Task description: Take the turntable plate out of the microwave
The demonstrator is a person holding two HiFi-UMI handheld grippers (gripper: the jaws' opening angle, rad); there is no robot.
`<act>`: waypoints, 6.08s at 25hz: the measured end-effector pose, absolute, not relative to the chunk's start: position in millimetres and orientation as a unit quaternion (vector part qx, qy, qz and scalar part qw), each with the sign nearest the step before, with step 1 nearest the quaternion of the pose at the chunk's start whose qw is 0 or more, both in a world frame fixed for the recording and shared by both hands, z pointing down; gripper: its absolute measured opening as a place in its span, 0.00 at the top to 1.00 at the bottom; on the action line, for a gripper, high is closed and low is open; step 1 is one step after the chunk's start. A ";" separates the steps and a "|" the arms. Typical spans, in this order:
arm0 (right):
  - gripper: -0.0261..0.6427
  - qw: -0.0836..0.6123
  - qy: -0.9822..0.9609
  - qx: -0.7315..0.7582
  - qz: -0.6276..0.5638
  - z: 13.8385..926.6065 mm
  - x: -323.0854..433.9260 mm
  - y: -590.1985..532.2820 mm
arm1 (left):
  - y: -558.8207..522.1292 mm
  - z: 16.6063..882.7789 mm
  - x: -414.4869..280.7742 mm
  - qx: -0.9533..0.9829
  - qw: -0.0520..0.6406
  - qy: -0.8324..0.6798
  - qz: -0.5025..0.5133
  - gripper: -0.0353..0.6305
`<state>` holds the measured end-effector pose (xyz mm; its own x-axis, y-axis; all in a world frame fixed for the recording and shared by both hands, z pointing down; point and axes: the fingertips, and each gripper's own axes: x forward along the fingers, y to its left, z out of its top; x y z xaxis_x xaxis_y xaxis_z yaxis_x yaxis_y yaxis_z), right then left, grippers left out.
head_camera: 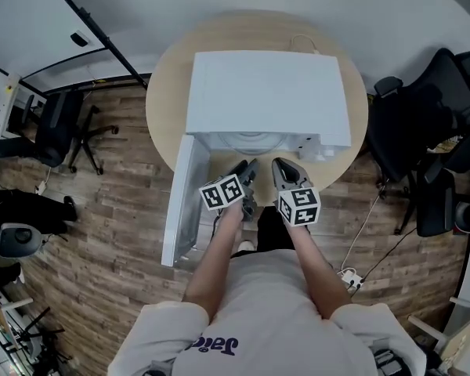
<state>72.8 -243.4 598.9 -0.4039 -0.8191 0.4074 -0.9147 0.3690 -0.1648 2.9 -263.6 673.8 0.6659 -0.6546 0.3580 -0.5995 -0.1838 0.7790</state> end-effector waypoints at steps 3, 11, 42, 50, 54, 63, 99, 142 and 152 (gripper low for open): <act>0.92 0.135 -0.819 0.521 0.197 608.6 71.2 -250.3 | -267.5 696.9 4.7 0.740 0.539 -0.401 -0.044 0.63; 0.92 0.140 -0.819 0.514 0.214 623.3 75.5 -268.2 | -299.7 726.9 -13.7 0.602 0.643 -0.407 -0.242 0.62; 0.92 -0.048 -0.753 0.483 0.444 698.6 89.7 -234.9 | -288.9 745.7 -32.3 0.540 0.674 -0.427 -0.268 0.90; 0.70 -0.105 -0.738 0.460 0.483 715.0 81.9 -232.2 | -274.7 744.9 -35.4 0.538 0.678 -0.425 -0.266 0.90; 0.65 -0.138 -0.725 0.441 0.510 717.7 73.0 -232.4 | -267.2 744.2 -37.6 0.537 0.681 -0.423 -0.264 0.90; 0.63 -0.251 -0.661 0.414 0.573 733.0 68.3 -256.2 | -245.9 740.6 -33.1 0.529 0.694 -0.413 -0.262 0.90; 0.91 -0.338 -0.590 0.392 0.619 744.2 73.2 -291.6 | -207.1 741.6 -29.7 0.544 0.703 -0.389 -0.241 0.90; 0.91 -0.309 -0.599 0.401 0.620 601.4 74.7 -178.1 | -193.1 600.9 -19.5 0.631 0.650 -0.286 -0.312 0.84; 0.91 -0.321 -0.597 0.397 0.619 539.0 75.0 -162.4 | -176.0 540.0 -16.1 0.626 0.662 -0.284 -0.298 0.84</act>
<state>75.0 -162.4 539.0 -0.4789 -0.8711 0.1088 -0.0763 -0.0822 -0.9937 -16.1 -176.0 540.0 0.6621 -0.7494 0.0031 0.0389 0.0385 0.9985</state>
